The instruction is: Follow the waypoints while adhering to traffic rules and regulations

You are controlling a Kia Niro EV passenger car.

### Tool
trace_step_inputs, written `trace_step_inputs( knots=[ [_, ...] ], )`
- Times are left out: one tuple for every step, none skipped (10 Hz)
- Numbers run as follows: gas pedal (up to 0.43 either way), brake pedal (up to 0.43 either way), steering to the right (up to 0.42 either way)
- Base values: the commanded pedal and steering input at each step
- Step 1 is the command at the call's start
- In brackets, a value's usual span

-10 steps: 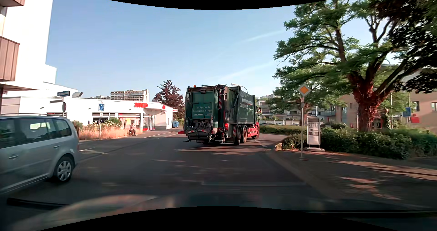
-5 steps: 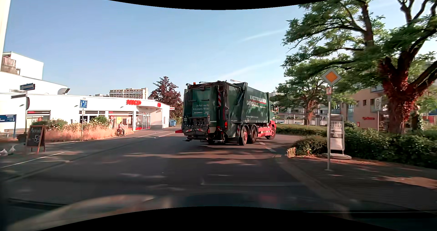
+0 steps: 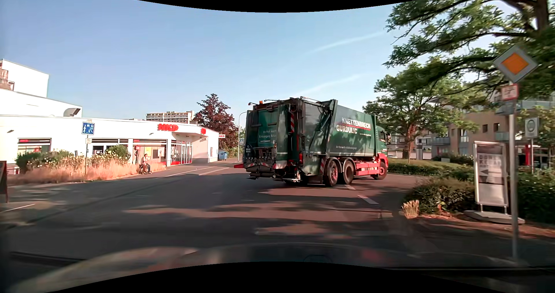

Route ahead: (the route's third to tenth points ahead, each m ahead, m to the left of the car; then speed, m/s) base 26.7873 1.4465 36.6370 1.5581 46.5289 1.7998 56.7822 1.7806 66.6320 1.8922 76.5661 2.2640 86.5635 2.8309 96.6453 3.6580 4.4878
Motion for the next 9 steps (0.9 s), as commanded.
trace_step_inputs(
  knots=[
    [0.000, 0.000, -0.060],
    [0.000, 0.000, -0.059],
    [0.000, 0.000, -0.058],
    [0.000, 0.000, -0.055],
    [0.000, 0.000, -0.055],
    [0.000, 0.000, -0.055],
    [0.000, 0.000, -0.055],
    [0.000, 0.000, -0.054],
    [0.000, 0.000, -0.051]
  ],
)
